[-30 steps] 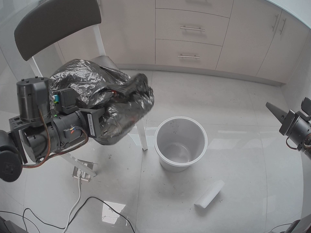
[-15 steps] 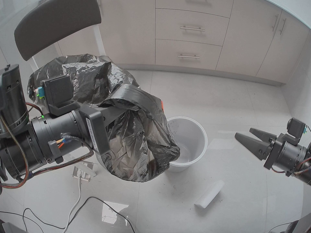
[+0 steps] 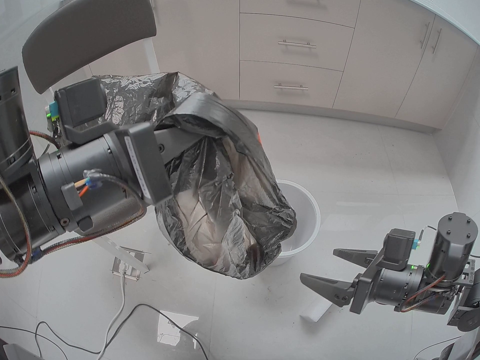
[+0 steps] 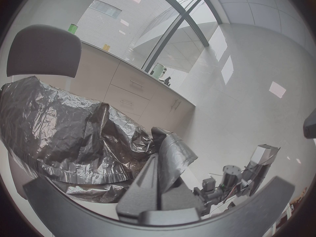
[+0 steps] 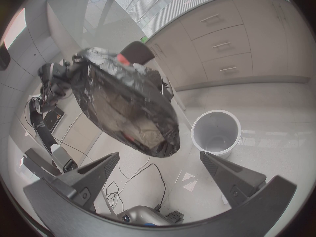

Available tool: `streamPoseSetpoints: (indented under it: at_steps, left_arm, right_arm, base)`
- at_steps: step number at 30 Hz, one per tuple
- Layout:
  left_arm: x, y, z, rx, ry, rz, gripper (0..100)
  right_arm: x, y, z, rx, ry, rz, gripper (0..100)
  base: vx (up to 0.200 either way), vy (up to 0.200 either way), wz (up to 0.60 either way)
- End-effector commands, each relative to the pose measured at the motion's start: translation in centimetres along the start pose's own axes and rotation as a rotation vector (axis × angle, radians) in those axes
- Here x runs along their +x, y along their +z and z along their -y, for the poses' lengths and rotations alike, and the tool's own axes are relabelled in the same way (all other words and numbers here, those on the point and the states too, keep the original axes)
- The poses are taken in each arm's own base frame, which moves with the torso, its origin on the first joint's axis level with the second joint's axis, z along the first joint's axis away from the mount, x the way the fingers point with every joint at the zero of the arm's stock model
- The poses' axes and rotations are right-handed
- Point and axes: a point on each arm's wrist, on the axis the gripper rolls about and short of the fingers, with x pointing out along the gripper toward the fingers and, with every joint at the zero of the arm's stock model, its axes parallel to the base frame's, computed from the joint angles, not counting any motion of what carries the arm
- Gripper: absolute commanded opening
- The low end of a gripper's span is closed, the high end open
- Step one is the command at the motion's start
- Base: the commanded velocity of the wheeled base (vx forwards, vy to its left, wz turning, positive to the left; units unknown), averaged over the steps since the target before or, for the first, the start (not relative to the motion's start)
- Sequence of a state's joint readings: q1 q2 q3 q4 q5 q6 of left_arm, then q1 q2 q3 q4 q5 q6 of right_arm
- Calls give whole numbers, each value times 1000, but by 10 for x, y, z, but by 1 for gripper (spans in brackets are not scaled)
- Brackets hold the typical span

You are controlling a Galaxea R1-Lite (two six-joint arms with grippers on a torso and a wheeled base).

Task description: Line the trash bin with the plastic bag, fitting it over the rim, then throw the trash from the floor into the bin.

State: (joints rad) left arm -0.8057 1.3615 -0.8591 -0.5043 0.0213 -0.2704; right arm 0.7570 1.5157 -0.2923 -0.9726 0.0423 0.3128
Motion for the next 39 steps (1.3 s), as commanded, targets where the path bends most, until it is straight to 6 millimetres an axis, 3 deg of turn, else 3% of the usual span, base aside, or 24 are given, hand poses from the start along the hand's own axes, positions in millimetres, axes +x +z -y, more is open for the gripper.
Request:
streamPoseSetpoints:
  at_steps: [1,7,17,25,31,32,35,39]
  left_arm:
    - [-1,7,2,-28,-9,21,0]
    - [-5,6,6,-29,-26,0,0]
    - [-7,-1,19,-32,-80,-48,0]
    - [-8,-3,21,-51,-91,-59,0]
    - [-8,-5,20,-51,-84,-68,0]
    - [-8,-5,20,-51,-84,-68,0]
    - [-8,-5,20,-51,-85,-66,0]
    - [-8,-7,16,-52,-65,-73,0]
  right_arm:
    - [29,-19,5,-4,-21,-83,100]
    - [72,-22,14,-5,-111,-36,100]
    - [119,-33,21,-28,-144,34,100]
    - [138,-34,22,-54,-187,78,100]
    - [138,-34,20,-54,-206,127,100]
    - [137,-35,21,-56,-211,123,0]
    - [134,-35,21,-54,-210,123,0]
    - [110,-31,26,-103,-244,140,0]
  base:
    - [0,0,0]
    - [0,0,0]
    - [0,0,0]
    - [0,0,0]
    - [0,0,0]
    - [0,0,0]
    - [0,0,0]
    - [0,0,0]
